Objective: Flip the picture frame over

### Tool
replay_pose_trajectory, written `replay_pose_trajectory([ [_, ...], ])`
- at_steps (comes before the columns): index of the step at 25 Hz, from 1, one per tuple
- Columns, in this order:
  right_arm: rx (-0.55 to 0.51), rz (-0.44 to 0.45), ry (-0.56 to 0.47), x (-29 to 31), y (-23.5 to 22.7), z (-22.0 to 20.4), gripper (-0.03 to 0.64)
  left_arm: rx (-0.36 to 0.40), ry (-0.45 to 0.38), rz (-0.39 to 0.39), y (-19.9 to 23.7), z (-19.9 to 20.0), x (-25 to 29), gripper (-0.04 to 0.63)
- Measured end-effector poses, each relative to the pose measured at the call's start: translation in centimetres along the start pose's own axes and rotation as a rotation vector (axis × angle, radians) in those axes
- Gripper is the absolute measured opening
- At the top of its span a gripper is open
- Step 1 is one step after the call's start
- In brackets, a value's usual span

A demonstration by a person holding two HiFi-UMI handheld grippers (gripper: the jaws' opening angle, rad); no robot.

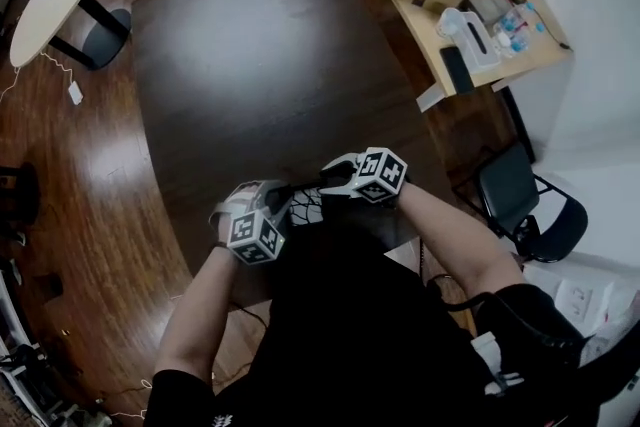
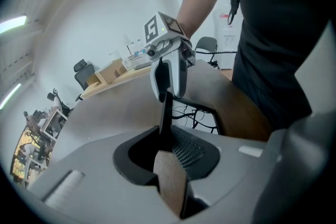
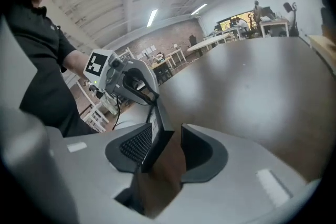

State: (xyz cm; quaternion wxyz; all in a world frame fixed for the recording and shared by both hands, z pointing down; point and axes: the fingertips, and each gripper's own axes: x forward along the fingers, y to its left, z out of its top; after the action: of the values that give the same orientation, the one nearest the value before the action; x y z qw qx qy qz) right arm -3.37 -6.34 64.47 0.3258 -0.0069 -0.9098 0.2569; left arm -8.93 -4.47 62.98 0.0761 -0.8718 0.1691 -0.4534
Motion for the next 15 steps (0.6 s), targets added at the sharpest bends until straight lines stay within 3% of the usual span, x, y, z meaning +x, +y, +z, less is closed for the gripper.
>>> replay_pose_trajectory([
  [6,0.069,0.030,-0.029,0.3,0.3,0.0,0.117,-0.005,0.003,0.000,-0.3,0.1,0.7,0.067],
  [15,-0.100,0.023,-0.015,0.8,1.5,1.1,0.114,-0.050,0.014,-0.019,-0.6,-0.9,-0.3,0.072],
])
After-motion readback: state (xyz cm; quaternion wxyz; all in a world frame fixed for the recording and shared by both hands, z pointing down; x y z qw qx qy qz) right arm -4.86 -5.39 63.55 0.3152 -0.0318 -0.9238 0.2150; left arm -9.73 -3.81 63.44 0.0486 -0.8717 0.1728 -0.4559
